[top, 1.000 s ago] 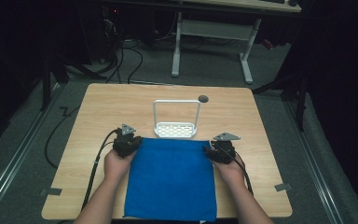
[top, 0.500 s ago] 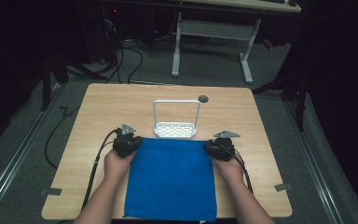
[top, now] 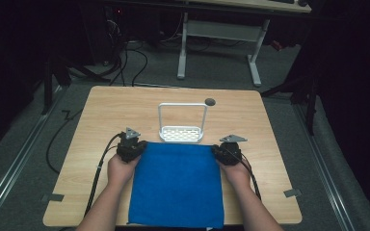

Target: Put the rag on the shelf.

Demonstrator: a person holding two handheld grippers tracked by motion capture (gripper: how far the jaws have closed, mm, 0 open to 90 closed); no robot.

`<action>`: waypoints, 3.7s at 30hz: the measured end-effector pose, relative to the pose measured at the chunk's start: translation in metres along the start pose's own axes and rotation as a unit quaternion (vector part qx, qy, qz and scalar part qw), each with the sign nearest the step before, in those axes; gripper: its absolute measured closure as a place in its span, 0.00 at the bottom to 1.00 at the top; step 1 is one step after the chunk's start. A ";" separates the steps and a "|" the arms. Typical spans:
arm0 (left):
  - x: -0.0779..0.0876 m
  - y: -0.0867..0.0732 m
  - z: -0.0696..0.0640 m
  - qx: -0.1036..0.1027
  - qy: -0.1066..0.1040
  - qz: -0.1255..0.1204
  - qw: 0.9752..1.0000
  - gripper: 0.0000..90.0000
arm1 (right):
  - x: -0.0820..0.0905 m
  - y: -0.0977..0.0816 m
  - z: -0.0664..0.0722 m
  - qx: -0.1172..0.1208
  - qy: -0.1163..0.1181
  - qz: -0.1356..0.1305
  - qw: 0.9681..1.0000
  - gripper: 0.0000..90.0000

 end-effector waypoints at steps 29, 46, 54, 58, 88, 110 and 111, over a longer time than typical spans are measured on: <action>0.050 0.035 -0.016 -0.017 -0.008 -0.101 0.995 0.97 | 0.066 0.030 0.020 0.018 0.038 -0.140 0.989 0.99; 0.081 0.070 -0.036 -0.029 -0.024 -0.169 0.985 0.97 | 0.098 0.061 0.026 0.018 0.043 -0.206 0.978 0.99; 0.091 0.082 -0.042 -0.031 -0.030 -0.188 0.981 0.97 | 0.113 0.074 0.025 0.019 0.035 -0.233 0.972 0.99; 0.097 0.088 -0.044 -0.032 -0.033 -0.199 0.979 0.97 | 0.118 0.078 0.025 0.020 0.035 -0.242 0.970 0.99; 0.170 0.148 -0.085 -0.065 -0.066 -0.318 0.944 0.97 | 0.190 0.134 0.048 0.051 0.048 -0.357 0.932 0.99; 0.163 0.229 -0.074 -0.104 -0.036 -0.345 0.932 0.98 | 0.193 0.204 0.035 0.066 0.043 -0.381 0.921 0.99; 0.160 0.231 -0.072 -0.101 -0.035 -0.345 0.933 0.98 | 0.192 0.206 0.034 0.065 0.042 -0.381 0.921 0.99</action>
Point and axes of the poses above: each handheld gripper's, and its own axes: x roughly backward along the jaws, y roughly out of its top, z roughly to its left, the point moved 8 cm from there along -x, roughly forward along the jaws, and after that the axes turned 15 degrees about -z, right-handed, at the moved point
